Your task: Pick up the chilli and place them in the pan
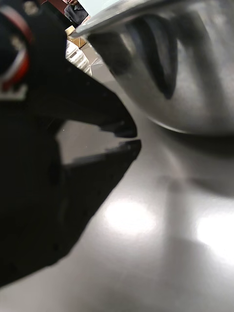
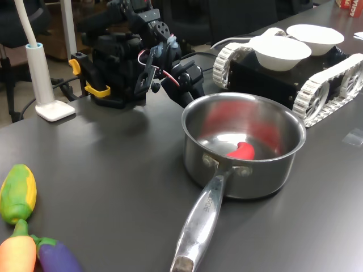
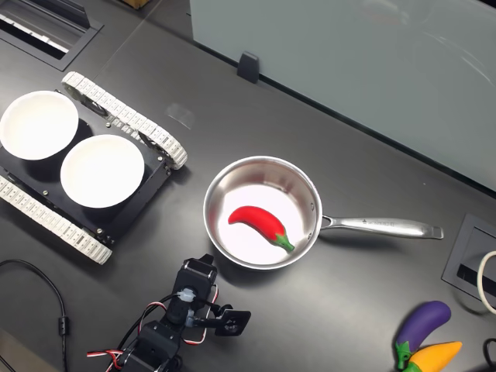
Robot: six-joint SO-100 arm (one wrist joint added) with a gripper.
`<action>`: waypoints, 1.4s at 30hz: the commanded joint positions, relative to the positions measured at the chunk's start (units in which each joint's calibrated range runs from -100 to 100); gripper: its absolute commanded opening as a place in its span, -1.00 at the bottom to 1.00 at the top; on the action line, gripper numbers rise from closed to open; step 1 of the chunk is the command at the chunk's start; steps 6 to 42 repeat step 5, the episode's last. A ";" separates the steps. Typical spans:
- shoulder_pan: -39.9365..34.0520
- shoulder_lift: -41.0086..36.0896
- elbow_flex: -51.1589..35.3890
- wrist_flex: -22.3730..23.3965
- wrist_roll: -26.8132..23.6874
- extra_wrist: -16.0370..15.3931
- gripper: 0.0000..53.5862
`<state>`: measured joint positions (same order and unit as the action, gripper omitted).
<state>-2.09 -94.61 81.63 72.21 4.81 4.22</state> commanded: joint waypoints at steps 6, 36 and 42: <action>1.29 -0.92 -1.35 -3.17 -0.39 -0.69 -1.00; 1.29 -0.92 -1.35 -3.17 -0.39 -0.69 -1.00; 1.29 -0.92 -1.35 -3.17 -0.39 -0.69 -1.00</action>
